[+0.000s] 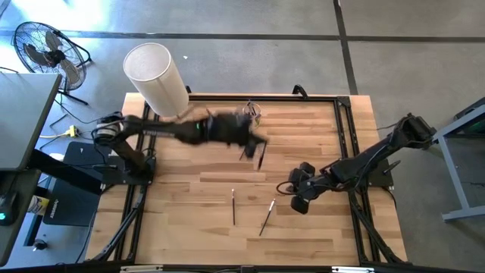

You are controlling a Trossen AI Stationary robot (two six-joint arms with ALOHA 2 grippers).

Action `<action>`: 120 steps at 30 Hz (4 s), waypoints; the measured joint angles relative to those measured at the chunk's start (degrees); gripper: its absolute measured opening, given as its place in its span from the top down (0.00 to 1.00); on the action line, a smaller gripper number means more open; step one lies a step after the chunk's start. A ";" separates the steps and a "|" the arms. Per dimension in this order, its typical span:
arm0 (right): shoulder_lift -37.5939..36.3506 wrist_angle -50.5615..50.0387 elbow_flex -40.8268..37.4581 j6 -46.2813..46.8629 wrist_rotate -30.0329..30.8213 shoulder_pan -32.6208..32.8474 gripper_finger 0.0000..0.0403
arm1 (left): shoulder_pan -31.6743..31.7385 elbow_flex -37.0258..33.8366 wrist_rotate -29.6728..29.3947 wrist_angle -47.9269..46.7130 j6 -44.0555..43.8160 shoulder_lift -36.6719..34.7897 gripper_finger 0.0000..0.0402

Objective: Sort items
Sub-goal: Put the small fan brush into the glass, then put the angle shadow brush into the glass

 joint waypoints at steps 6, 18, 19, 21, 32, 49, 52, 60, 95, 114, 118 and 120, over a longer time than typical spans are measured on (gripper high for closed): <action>0.00 0.01 0.00 1.53 4.32 -4.33 0.99 | 12.90 0.64 3.86 13.73 10.42 3.31 1.00; 0.00 0.46 0.00 4.73 2.50 -14.52 0.98 | 18.38 0.79 -12.53 20.82 39.51 6.71 1.00; 0.00 0.48 0.00 4.80 2.73 -15.01 0.98 | 18.43 0.79 -12.76 20.70 40.40 6.75 1.00; 0.00 0.97 0.00 4.80 3.25 -15.98 0.98 | 19.24 0.79 -12.69 20.38 40.74 6.75 1.00; 0.00 2.89 0.00 4.76 2.88 -18.79 0.98 | 20.12 0.97 -12.71 18.15 34.49 13.45 1.00; 0.00 3.03 0.00 3.77 2.00 -18.77 0.98 | 19.08 0.75 -12.97 15.51 33.01 15.76 0.65; 0.00 3.01 0.00 2.77 0.68 -18.77 0.98 | 18.42 1.94 -12.73 13.80 33.06 14.59 0.59; 0.00 2.78 0.00 -1.28 -4.87 -18.77 0.98 | 12.06 12.95 -12.40 -5.78 32.79 11.17 0.57; 1.72 -8.94 4.03 22.13 -6.21 0.73 1.00 | -24.26 -15.99 -19.01 -16.33 -12.31 3.84 1.00; 37.87 -41.51 45.88 56.19 -4.56 -3.67 0.97 | -24.02 -40.36 -14.48 -7.02 0.33 -25.64 1.00; 40.05 -40.57 45.88 61.33 -7.40 -3.67 0.89 | -24.02 -40.36 -12.36 -7.59 2.36 -25.81 1.00; 40.96 -40.46 45.88 62.83 -9.09 -3.69 0.85 | -24.02 -40.36 -11.66 -7.63 2.99 -25.83 1.00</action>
